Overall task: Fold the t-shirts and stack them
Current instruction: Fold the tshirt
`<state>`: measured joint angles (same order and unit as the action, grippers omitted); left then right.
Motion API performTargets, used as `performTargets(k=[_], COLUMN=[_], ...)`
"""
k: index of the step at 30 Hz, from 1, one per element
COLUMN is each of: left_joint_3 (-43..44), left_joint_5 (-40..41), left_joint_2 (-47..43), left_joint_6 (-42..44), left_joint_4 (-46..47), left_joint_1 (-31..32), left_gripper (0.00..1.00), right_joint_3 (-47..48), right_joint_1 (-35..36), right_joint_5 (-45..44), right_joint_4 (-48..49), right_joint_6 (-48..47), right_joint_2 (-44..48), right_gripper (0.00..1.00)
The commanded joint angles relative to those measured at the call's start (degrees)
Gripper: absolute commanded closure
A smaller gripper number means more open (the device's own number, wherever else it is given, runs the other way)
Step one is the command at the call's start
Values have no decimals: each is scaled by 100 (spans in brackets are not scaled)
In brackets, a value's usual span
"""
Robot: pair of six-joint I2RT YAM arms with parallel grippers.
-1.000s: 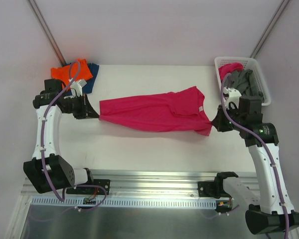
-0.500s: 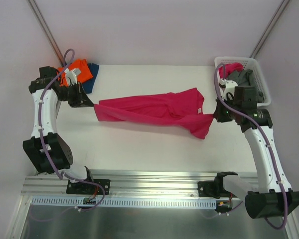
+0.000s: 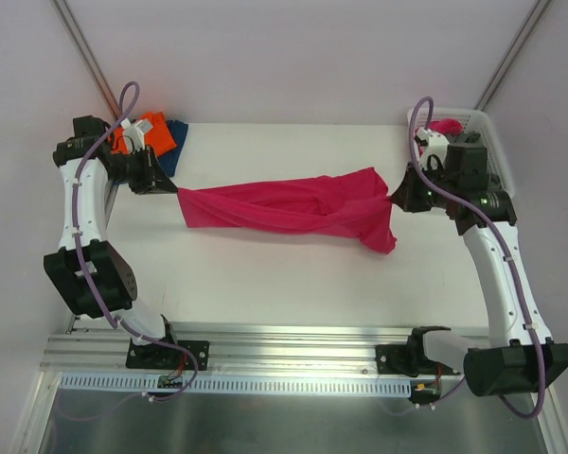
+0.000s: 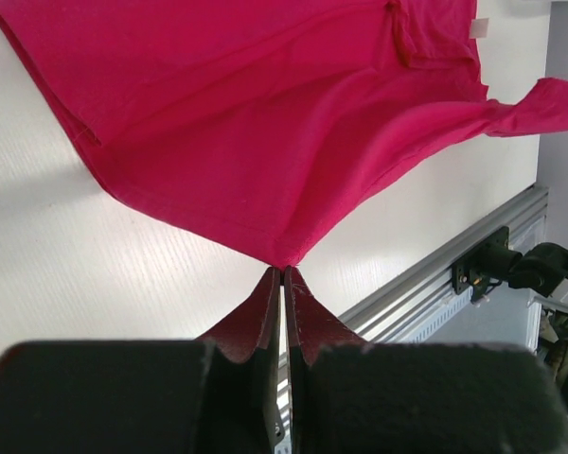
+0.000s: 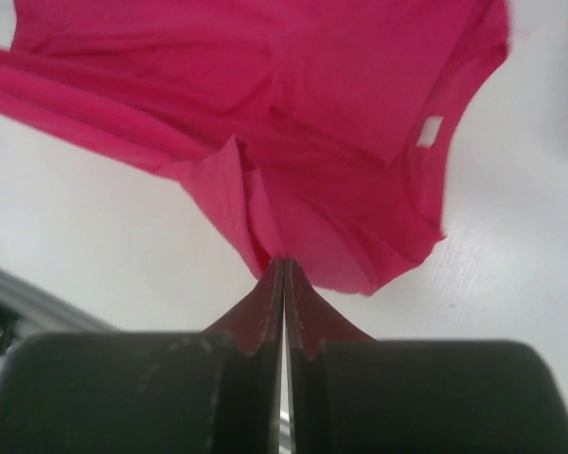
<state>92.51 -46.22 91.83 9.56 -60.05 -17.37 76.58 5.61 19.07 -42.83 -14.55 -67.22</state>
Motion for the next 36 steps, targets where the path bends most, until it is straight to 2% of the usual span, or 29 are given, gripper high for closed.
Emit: performTargets(k=[1, 7, 12, 13, 15, 16, 18, 23, 30, 36], left_joint_3=[75, -5, 30, 39, 57, 83, 109, 66, -171, -436], left_joint_5=[-300, -309, -291, -291, -309, -309, -248, -291, -467, -485], left_joint_2=[-51, -95, -34, -34, -7, 1, 36, 80, 107, 107], left_joint_6=[151, 160, 151, 142, 116, 107, 116, 107, 116, 204], left_joint_4=[-147, -147, -147, -147, -147, -147, -147, -156, -182, -191], left_joint_1=[-74, -74, -74, -74, -74, -74, -74, -65, -65, -65], left_gripper=[100, 100, 100, 100, 100, 100, 100, 100, 100, 100], right_joint_3=[-607, -1968, -2463, -2515, -2621, -2621, -2560, -2472, -2437, -1954], right_joint_1=[54, 336, 459, 468, 468, 459, 450, 222, -24, -112], right_joint_5=[931, 1397, 1406, 1389, 1354, 1310, 1082, 731, 475, 361], right_joint_4=[-77, -181, -314, -296, -305, -314, -340, -262, 11, 73], right_joint_6=[635, 1138, 1182, 1200, 1182, 1182, 1095, 1094, 1393, 1437], right_joint_2=[244, 604, 719, 719, 710, 702, 658, 281, -440, -1354], right_gripper=[99, 99, 99, 92, 67, 47, 38, 37, 44, 48])
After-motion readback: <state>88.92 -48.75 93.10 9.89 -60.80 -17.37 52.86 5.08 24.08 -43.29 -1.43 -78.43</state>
